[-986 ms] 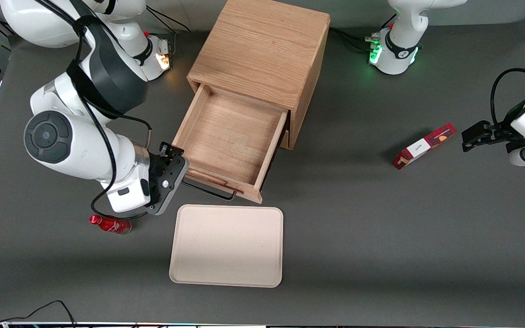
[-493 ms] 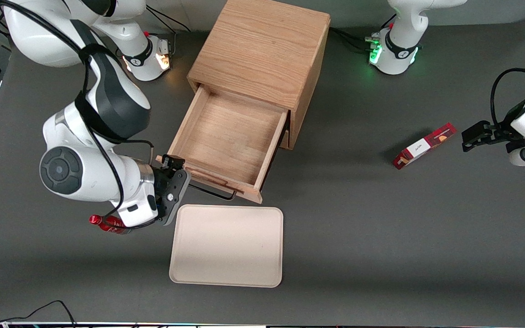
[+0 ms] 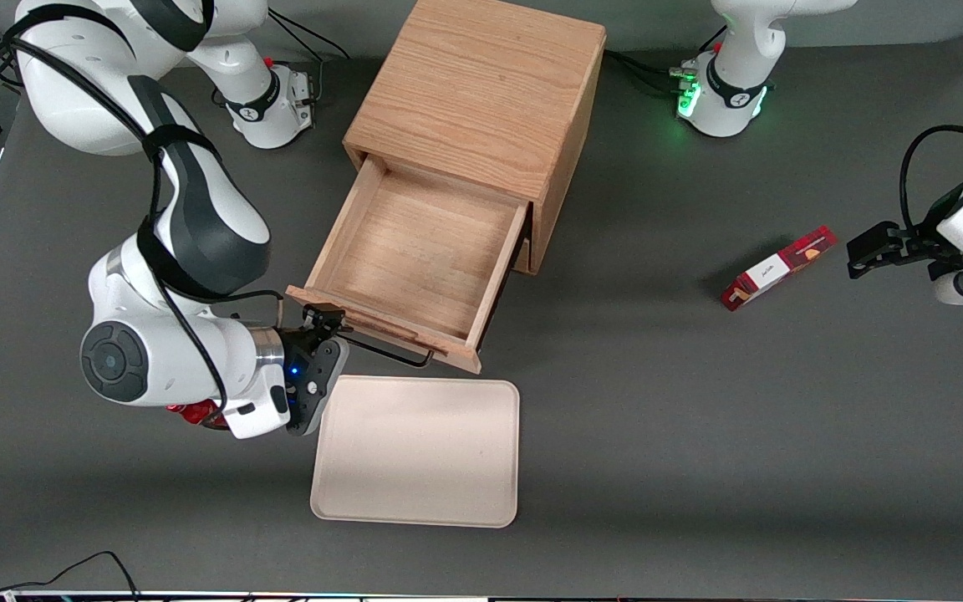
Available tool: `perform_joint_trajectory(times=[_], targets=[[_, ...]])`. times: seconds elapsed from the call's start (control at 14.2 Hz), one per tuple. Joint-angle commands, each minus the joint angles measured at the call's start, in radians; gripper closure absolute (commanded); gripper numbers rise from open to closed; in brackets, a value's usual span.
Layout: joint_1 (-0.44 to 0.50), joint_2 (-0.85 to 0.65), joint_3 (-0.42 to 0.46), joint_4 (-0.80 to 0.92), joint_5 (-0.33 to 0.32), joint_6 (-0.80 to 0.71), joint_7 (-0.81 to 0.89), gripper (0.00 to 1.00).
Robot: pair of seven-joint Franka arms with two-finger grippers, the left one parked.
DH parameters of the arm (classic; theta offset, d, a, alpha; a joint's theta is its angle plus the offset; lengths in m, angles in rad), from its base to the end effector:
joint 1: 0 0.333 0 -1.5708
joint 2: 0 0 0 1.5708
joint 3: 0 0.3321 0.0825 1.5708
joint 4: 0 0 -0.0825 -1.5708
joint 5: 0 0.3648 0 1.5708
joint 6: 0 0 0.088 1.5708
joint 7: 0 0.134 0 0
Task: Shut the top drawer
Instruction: 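Move the right gripper to the open drawer's black handle, then lower the right gripper against the drawer front beside the handle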
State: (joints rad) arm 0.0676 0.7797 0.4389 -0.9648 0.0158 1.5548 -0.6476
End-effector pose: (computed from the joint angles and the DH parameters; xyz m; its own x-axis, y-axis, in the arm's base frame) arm 0.6781 0.2536 0.4140 0.5012 0.8613 0.0831 0.8293 -0.4507 -0.3305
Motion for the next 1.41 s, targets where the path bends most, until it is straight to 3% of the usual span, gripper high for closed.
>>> perform_joint_trajectory(times=[0.0, 1.34], targets=[[0.017, 0.035, 0.003, 0.046, 0.016, 0.001, 0.041, 0.00], [0.023, 0.089, 0.011, 0.035, 0.024, 0.062, 0.149, 0.00]])
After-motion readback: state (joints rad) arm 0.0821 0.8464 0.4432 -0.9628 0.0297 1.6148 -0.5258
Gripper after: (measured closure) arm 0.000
